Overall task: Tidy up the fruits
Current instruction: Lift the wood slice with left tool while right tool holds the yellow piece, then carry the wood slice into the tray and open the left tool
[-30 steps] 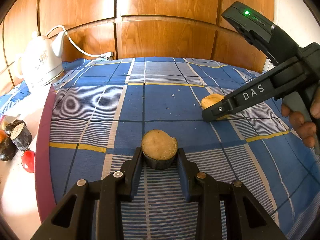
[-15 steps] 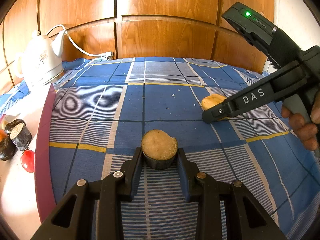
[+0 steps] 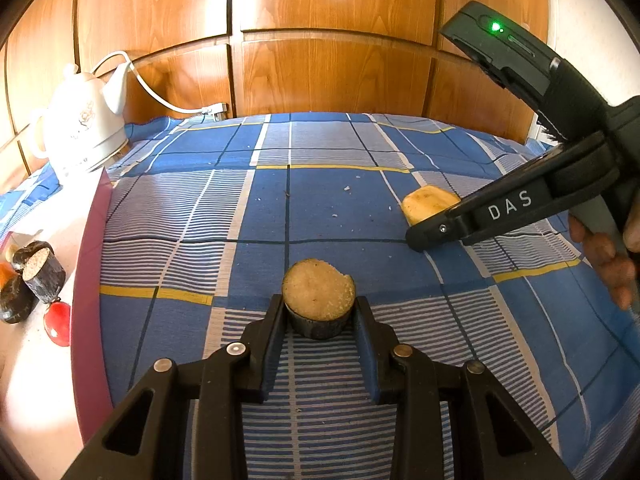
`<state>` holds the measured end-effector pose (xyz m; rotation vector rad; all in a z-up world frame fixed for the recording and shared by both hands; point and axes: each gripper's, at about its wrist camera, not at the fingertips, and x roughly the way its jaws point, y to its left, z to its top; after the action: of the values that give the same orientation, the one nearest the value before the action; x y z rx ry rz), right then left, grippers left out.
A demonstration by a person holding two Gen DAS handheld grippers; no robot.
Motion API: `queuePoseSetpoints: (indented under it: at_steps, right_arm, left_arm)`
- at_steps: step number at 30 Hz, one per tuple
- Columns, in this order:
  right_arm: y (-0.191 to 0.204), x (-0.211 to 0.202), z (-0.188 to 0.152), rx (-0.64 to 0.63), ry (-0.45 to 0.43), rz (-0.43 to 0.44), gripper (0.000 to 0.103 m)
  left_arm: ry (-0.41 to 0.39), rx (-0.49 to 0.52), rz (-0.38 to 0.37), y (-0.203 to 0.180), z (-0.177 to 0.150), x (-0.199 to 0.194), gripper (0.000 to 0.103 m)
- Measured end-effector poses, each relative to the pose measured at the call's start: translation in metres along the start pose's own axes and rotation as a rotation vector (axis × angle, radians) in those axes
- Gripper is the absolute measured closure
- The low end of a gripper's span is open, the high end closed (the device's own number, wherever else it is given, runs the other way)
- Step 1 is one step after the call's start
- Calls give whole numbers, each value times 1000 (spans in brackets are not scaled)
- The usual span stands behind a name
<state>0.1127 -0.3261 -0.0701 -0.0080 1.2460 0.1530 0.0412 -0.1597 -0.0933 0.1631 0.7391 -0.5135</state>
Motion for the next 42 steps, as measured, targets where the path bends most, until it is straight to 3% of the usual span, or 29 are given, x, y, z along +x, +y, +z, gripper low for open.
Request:
queuePoseSetpoints:
  at_steps: [19, 30, 37, 42]
  right_arm:
    - [12, 0, 0, -56, -7, -35, 73]
    - [15, -2, -1, -74, -18, -45, 73]
    - [14, -1, -2, -75, -21, -44, 73]
    - [14, -2, -2, -76, -23, -45, 73]
  left_arm:
    - [7, 6, 16, -3, 1, 1, 69]
    - [54, -22, 4, -1, 9, -2, 70]
    - [20, -37, -51, -3, 20, -31, 70]
    - [15, -123, -49, 26, 28, -58, 70]
